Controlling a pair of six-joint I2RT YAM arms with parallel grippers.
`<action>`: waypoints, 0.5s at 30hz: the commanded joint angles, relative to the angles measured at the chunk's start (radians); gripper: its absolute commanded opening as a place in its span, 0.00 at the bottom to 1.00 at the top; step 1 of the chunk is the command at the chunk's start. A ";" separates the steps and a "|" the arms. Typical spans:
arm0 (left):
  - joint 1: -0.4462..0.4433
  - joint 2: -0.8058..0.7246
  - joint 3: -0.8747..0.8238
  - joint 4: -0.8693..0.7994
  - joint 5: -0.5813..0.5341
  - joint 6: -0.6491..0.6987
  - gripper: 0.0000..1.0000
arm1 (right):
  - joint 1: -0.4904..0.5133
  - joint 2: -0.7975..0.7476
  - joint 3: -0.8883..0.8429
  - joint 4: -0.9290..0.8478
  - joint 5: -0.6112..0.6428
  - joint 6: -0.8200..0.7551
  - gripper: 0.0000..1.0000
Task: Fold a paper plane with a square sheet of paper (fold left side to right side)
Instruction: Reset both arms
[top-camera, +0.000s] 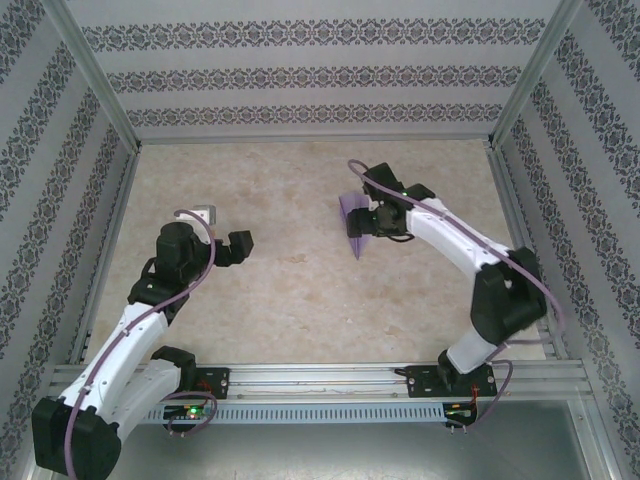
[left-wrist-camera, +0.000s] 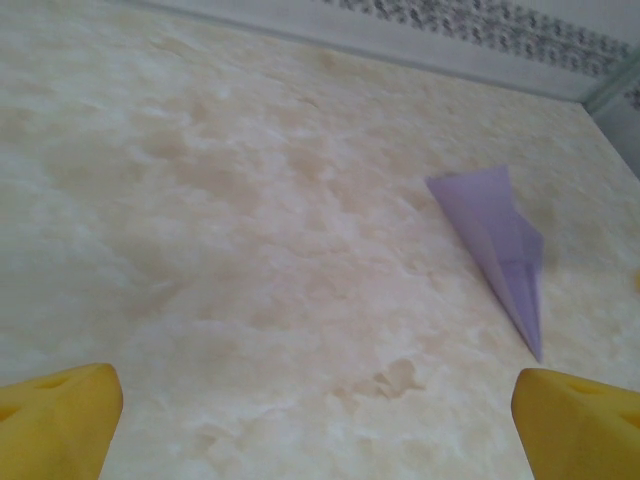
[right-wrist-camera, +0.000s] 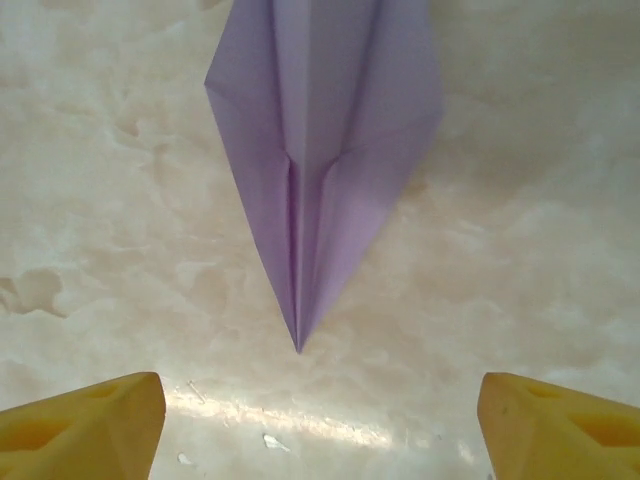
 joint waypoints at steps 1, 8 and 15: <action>0.029 -0.029 0.012 -0.017 -0.121 -0.028 1.00 | -0.019 -0.132 -0.083 0.031 0.094 -0.028 0.91; 0.076 -0.007 0.031 -0.011 -0.202 -0.016 1.00 | -0.129 -0.440 -0.313 0.162 0.132 -0.054 0.98; 0.093 0.016 0.048 0.001 -0.225 0.017 1.00 | -0.304 -0.648 -0.516 0.289 0.124 -0.084 0.98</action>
